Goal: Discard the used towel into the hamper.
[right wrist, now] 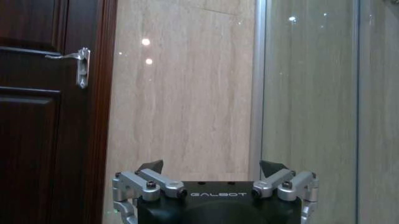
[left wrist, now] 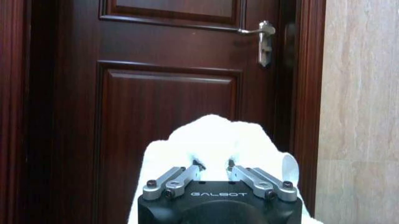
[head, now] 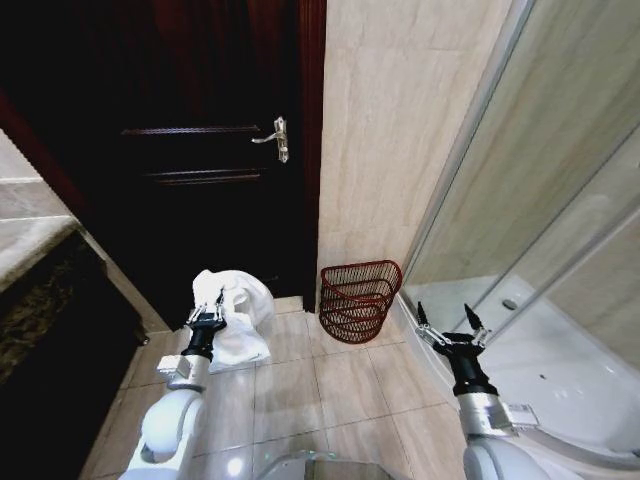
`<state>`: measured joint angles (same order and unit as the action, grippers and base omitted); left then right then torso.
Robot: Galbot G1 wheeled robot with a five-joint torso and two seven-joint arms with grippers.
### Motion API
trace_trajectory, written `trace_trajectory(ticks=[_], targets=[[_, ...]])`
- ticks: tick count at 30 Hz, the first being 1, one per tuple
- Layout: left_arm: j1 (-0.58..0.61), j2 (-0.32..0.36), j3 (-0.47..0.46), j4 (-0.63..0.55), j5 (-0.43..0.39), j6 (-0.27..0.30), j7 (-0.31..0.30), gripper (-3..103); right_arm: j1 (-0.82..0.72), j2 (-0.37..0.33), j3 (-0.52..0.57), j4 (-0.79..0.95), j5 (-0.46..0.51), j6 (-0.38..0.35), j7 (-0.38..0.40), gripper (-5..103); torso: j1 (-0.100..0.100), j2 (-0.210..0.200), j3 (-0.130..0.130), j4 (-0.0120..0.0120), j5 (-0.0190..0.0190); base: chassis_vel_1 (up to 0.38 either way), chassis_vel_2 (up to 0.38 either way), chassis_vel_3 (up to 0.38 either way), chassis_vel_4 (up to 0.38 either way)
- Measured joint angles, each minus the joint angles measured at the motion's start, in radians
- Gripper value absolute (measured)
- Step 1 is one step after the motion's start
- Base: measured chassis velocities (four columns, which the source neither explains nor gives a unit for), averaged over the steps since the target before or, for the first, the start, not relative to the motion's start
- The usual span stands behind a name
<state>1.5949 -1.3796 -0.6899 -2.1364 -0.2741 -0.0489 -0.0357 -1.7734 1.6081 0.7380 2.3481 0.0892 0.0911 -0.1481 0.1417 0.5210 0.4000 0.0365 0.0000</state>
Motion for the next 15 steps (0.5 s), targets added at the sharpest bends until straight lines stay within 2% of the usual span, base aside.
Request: trace_trajectory(ticks=[15], targets=[[-0.005,0.005,0.0,0.028,0.013,-0.025,-0.001,11,-0.002,0.0,-0.003,0.006,-0.008,0.002,-0.003,100,-0.022,-0.057,-0.035,0.0,0.0,0.0,0.0,0.0,0.0]])
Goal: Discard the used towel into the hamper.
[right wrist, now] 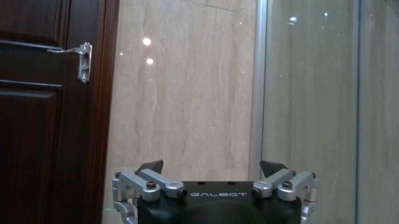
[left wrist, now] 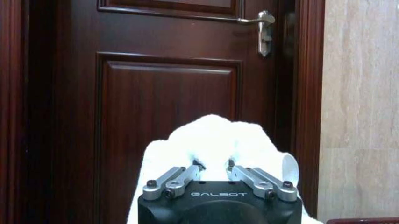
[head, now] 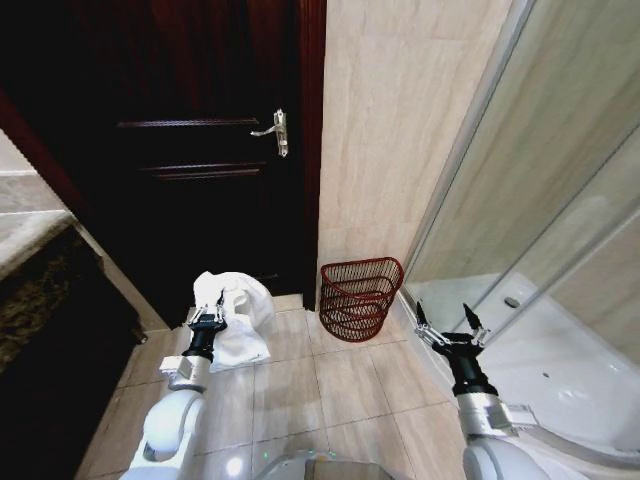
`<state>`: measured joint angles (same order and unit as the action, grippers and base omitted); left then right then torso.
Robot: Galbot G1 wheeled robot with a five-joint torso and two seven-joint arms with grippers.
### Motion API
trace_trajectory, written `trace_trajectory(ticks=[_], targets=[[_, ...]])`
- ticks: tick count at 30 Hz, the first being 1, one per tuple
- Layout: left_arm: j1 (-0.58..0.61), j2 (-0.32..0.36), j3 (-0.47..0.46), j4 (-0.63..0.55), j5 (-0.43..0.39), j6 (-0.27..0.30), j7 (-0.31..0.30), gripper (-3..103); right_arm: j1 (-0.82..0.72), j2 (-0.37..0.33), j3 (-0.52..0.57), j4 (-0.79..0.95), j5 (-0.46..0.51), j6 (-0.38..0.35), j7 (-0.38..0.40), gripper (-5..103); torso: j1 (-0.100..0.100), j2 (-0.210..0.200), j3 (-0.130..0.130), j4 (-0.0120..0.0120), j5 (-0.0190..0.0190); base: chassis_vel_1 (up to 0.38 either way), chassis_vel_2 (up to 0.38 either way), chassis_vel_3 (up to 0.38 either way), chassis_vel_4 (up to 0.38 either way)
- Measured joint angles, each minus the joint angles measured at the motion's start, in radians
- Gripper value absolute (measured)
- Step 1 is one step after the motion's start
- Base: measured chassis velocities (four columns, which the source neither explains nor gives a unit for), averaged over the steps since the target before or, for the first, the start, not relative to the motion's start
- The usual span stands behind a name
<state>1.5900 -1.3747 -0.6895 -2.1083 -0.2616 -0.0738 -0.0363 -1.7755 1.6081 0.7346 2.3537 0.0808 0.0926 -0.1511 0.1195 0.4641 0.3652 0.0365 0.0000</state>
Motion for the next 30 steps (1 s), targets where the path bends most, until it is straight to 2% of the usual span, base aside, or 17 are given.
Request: trace_trajectory(ticks=[11,23,30], targets=[[0.001,-0.003,0.002,0.008,0.002,-0.01,-0.001,11,-0.011,0.0,0.001,0.001,-0.001,0.01,-0.003,100,-0.01,-0.029,-0.019,-0.0001,0.0,-0.029,-0.031,-0.02,-0.025],[0.002,-0.003,0.003,0.014,0.003,-0.014,-0.001,11,-0.015,0.0,0.006,0.001,0.001,0.016,-0.004,100,-0.021,-0.06,-0.039,-0.0001,0.0001,-0.098,-0.092,-0.1,-0.093],[-0.002,-0.003,0.005,0.027,0.003,-0.041,0.01,11,-0.022,0.0,0.01,-0.006,0.007,0.026,-0.005,100,-0.026,-0.072,-0.046,-0.0003,0.0,-0.12,-0.106,-0.111,-0.126]])
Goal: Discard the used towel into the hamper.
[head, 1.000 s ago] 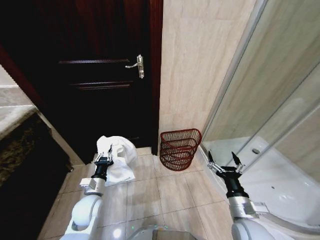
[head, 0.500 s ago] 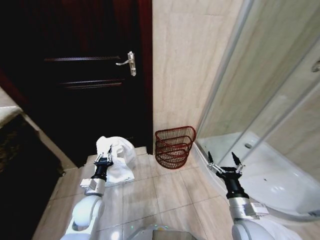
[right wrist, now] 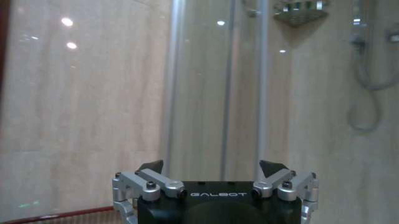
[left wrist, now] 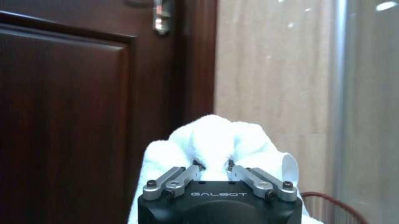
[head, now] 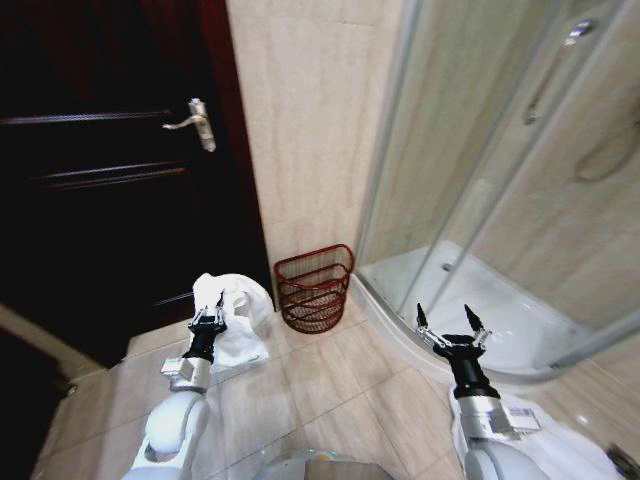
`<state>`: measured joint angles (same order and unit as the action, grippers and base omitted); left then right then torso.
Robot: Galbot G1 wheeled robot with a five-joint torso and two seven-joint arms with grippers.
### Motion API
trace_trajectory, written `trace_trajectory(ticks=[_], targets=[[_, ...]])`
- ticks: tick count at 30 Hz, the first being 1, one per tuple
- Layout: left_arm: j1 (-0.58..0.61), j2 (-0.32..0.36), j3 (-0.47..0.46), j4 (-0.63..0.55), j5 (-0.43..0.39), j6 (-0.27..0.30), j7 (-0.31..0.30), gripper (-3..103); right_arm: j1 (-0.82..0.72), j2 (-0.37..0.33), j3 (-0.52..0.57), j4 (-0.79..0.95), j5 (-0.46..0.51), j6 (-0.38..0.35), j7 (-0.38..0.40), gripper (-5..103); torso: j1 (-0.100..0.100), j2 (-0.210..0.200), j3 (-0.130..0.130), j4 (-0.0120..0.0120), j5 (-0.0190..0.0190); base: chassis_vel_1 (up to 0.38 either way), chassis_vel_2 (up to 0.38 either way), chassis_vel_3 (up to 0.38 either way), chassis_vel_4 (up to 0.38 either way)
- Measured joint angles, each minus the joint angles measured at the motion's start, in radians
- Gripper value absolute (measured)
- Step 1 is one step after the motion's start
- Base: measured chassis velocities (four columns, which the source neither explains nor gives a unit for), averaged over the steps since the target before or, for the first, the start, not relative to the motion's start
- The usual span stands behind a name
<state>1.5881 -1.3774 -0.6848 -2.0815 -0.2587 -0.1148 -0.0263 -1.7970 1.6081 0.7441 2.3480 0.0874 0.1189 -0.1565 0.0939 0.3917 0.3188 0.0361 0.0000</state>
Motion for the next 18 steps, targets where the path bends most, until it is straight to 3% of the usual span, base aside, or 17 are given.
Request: trace_trajectory(ticks=[10,18], targets=[[-0.001,0.009,-0.008,0.011,-0.006,-0.025,0.018,11,0.001,0.0,0.005,-0.004,0.011,0.004,-0.028,100,0.0,0.001,0.0,0.0007,-0.0001,-0.017,-0.026,-0.028,-0.026],[-0.006,0.006,-0.004,0.016,-0.006,-0.025,0.03,11,0.001,0.0,0.005,-0.007,0.009,0.004,-0.025,100,0.001,0.003,0.002,0.0005,0.0001,-0.1,0.101,0.103,-0.095]])
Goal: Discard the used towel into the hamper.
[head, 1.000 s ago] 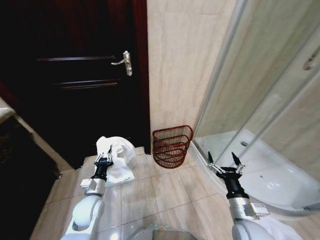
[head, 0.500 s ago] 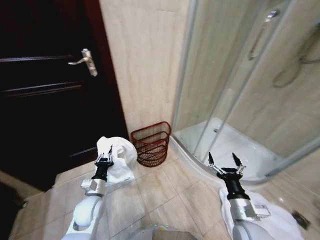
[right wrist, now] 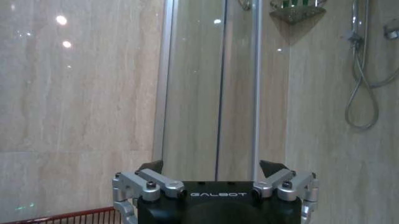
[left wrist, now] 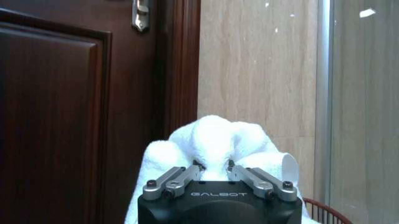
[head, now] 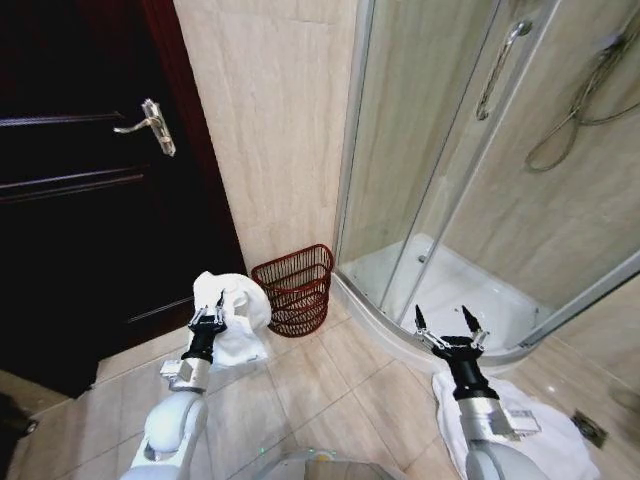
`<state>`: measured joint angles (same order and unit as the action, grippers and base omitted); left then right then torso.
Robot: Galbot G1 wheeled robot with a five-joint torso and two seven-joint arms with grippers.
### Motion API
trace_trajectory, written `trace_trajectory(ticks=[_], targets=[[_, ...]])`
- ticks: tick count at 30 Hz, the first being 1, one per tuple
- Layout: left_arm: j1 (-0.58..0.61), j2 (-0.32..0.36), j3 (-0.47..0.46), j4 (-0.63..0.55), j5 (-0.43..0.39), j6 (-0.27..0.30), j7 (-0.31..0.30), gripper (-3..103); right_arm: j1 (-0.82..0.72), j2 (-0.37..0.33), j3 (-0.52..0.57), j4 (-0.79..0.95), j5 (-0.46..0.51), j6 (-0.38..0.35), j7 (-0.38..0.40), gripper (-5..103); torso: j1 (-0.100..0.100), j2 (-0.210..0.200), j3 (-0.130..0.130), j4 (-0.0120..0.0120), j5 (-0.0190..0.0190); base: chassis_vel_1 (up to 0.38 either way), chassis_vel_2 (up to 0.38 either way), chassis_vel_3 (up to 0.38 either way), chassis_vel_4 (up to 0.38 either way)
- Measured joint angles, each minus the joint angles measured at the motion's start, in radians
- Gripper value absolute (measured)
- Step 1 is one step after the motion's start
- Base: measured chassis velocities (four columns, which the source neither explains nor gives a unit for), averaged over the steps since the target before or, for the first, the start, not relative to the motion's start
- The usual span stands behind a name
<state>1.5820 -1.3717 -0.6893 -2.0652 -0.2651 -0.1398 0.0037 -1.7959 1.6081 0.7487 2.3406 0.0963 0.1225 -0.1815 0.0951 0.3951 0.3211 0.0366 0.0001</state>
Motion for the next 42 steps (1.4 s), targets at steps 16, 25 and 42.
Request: trace_trajectory(ticks=[16,25,42], targets=[[-0.152,0.037,0.048,0.083,0.001,0.006,0.071,11,-0.009,0.0,0.002,-0.006,-0.012,-0.004,0.008,100,0.001,0.003,0.002,0.0,-0.0001,-0.051,0.045,0.052,-0.055],[-0.343,0.116,0.147,0.189,-0.024,0.032,0.131,11,-0.008,0.0,0.005,-0.021,-0.023,0.011,0.014,100,0.001,0.004,0.002,0.0,-0.0002,0.0,0.0,0.0,0.0],[-0.954,0.138,0.531,0.607,-0.108,0.035,0.154,11,0.015,0.0,0.032,-0.019,0.004,0.003,0.022,100,0.002,0.005,0.003,-0.0003,0.0001,0.0,0.0,0.0,0.0]])
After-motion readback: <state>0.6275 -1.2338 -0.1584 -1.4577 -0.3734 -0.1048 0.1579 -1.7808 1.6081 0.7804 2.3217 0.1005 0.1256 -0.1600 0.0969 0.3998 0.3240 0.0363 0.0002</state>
